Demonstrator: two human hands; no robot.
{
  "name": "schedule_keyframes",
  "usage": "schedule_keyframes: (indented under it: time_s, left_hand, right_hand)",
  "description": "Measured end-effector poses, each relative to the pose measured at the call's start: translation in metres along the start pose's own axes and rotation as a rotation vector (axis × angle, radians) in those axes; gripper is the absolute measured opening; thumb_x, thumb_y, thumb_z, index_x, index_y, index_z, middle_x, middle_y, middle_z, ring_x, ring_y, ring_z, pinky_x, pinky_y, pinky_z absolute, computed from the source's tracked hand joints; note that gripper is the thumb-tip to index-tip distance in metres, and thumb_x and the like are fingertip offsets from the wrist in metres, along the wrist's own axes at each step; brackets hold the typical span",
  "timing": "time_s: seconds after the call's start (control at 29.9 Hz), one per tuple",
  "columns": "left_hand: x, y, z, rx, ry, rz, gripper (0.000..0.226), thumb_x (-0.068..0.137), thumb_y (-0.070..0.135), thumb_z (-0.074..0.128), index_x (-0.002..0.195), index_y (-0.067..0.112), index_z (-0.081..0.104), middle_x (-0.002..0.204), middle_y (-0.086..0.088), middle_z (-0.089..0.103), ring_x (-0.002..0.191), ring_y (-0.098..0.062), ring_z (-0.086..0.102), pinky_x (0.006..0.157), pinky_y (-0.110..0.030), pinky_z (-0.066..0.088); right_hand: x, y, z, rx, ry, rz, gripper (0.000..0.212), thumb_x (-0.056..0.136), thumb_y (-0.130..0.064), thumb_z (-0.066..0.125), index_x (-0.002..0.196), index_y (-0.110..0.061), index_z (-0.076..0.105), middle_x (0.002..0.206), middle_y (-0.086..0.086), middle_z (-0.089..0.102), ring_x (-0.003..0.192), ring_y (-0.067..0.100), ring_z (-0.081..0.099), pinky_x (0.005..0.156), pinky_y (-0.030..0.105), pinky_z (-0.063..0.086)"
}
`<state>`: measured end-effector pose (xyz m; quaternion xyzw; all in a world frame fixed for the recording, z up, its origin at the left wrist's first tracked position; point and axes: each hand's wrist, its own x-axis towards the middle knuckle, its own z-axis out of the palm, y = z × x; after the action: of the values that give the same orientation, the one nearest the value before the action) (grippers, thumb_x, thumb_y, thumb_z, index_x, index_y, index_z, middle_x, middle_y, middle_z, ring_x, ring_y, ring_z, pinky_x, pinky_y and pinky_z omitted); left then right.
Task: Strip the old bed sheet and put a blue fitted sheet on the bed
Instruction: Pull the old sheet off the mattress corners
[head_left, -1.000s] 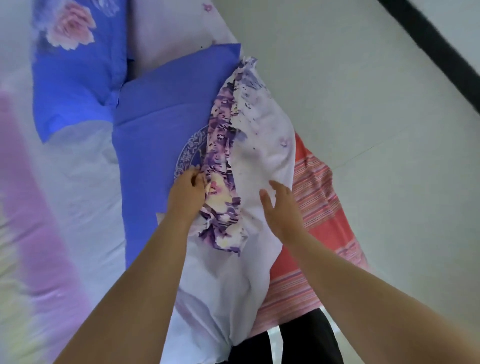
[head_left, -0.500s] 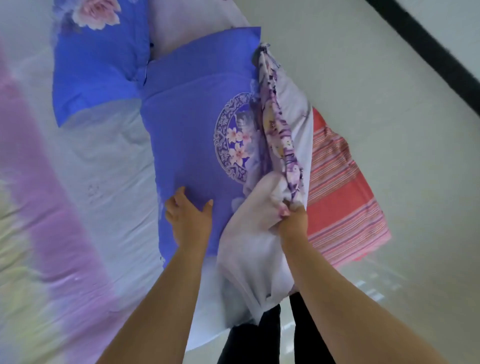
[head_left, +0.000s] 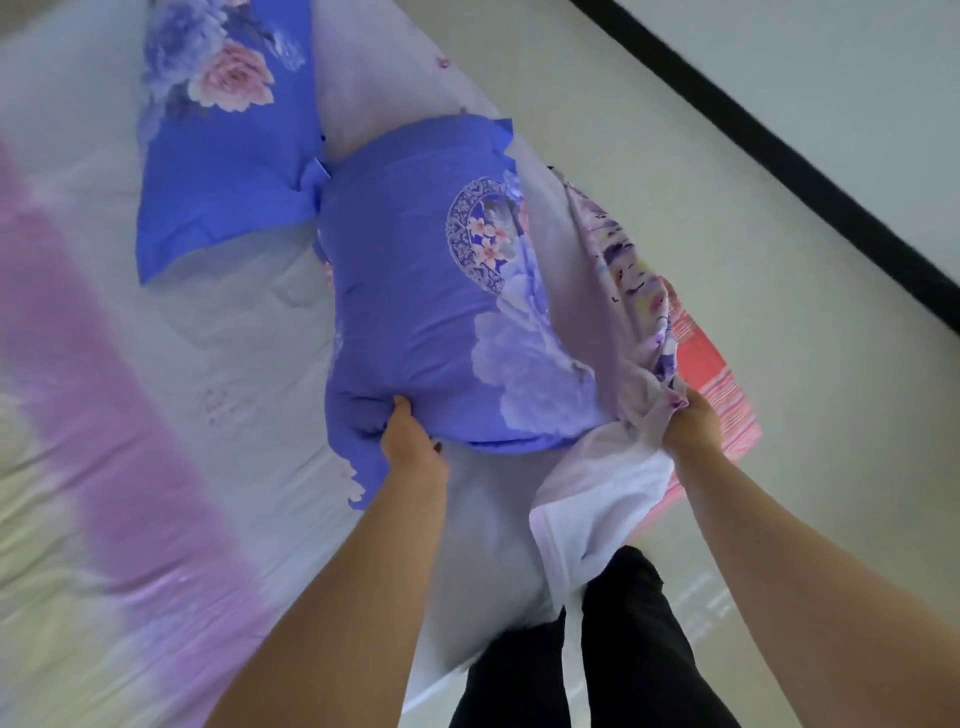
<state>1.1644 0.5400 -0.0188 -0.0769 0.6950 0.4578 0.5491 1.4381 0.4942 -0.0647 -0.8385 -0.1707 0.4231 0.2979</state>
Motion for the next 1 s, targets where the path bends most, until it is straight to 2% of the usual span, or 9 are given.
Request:
schedule_keyframes:
  time_s: [0.27, 0.43, 0.5, 0.57, 0.6, 0.67, 0.73, 0.84, 1.0]
  left_hand:
    - [-0.08, 0.18, 0.001, -0.313, -0.187, 0.228, 0.01, 0.096, 0.025, 0.049, 0.097, 0.017, 0.056, 0.079, 0.006, 0.065, 0.069, -0.011, 0.061, 0.047, -0.019, 0.048]
    - [-0.13, 0.262, -0.015, -0.442, -0.378, 0.359, 0.021, 0.096, 0.019, 0.048, 0.084, 0.012, 0.062, 0.059, 0.0, 0.068, 0.055, -0.013, 0.065, 0.053, -0.022, 0.051]
    - [-0.143, 0.287, -0.021, -0.451, -0.432, 0.407, 0.025, 0.098, 0.019, 0.045, 0.078, 0.011, 0.058, 0.051, -0.001, 0.062, 0.042, -0.013, 0.058, 0.047, -0.019, 0.049]
    - [-0.152, 0.306, -0.026, -0.458, -0.509, 0.449, 0.025, 0.099, 0.021, 0.045, 0.081, 0.011, 0.059, 0.057, -0.002, 0.064, 0.052, -0.015, 0.062, 0.059, -0.025, 0.055]
    - [-0.153, 0.313, -0.028, -0.466, -0.545, 0.46, 0.024, 0.098, 0.022, 0.046, 0.086, 0.01, 0.063, 0.069, -0.004, 0.069, 0.068, -0.02, 0.068, 0.073, -0.031, 0.058]
    - [-0.152, 0.317, -0.032, -0.466, -0.58, 0.461, 0.024, 0.099, 0.024, 0.046, 0.097, 0.011, 0.066, 0.09, -0.005, 0.072, 0.096, -0.027, 0.067, 0.092, -0.041, 0.053]
    - [-0.149, 0.309, -0.033, -0.434, -0.589, 0.43, 0.027, 0.1, 0.027, 0.045, 0.114, 0.013, 0.062, 0.101, -0.004, 0.07, 0.1, -0.027, 0.066, 0.094, -0.041, 0.051]
    - [-0.147, 0.272, -0.026, -0.299, -0.621, 0.362, 0.035, 0.1, 0.033, 0.042, 0.131, 0.018, 0.051, 0.125, -0.001, 0.062, 0.109, -0.025, 0.061, 0.099, -0.04, 0.046]
    - [-0.144, 0.174, -0.012, 0.182, -0.595, 0.29, 0.026, 0.095, 0.043, 0.048, 0.099, 0.022, 0.063, 0.101, 0.008, 0.065, 0.099, -0.017, 0.061, 0.086, -0.034, 0.048]
  right_hand:
    - [-0.072, -0.061, 0.061, -0.265, -0.039, 0.11, 0.044, 0.089, -0.024, 0.059, 0.13, -0.012, 0.05, 0.124, 0.019, 0.054, 0.108, 0.035, 0.057, 0.088, 0.033, 0.045]
    - [-0.186, -0.136, 0.152, -0.219, -0.541, -0.178, 0.008, 0.084, -0.012, 0.054, 0.081, -0.019, 0.053, 0.072, -0.005, 0.047, 0.06, 0.007, 0.043, 0.052, 0.014, 0.037]
    - [-0.234, -0.142, 0.173, -0.264, -0.792, -0.289, 0.017, 0.081, -0.006, 0.054, 0.097, -0.01, 0.061, 0.072, -0.004, 0.05, 0.061, 0.007, 0.042, 0.05, 0.007, 0.035]
    - [-0.258, -0.135, 0.178, -0.256, -1.122, -0.205, 0.065, 0.085, -0.011, 0.064, 0.143, -0.014, 0.036, 0.113, -0.002, 0.057, 0.097, 0.012, 0.056, 0.085, 0.011, 0.043]
    - [-0.26, -0.128, 0.175, -0.261, -1.172, -0.102, 0.08, 0.088, -0.022, 0.065, 0.151, -0.023, 0.017, 0.137, -0.006, 0.044, 0.123, 0.015, 0.047, 0.105, 0.027, 0.034]
    - [-0.25, -0.123, 0.158, -0.26, -0.979, -0.008, 0.066, 0.094, -0.041, 0.054, 0.15, -0.027, 0.021, 0.151, -0.008, 0.032, 0.135, 0.018, 0.037, 0.111, 0.044, 0.024]
    - [-0.226, -0.124, 0.136, -0.019, -0.732, 0.136, 0.052, 0.096, -0.051, 0.041, 0.137, -0.019, 0.042, 0.138, -0.002, 0.051, 0.116, 0.019, 0.053, 0.1, 0.042, 0.036]
    - [-0.194, -0.136, 0.098, 0.502, -0.687, 0.251, 0.072, 0.093, -0.067, 0.024, 0.139, -0.015, 0.042, 0.121, 0.004, 0.06, 0.107, 0.023, 0.058, 0.085, 0.039, 0.046]
    - [-0.181, -0.186, 0.044, 0.937, -0.575, 0.117, 0.081, 0.082, -0.079, 0.028, 0.137, -0.022, 0.04, 0.13, 0.012, 0.054, 0.118, 0.035, 0.055, 0.101, 0.057, 0.039]
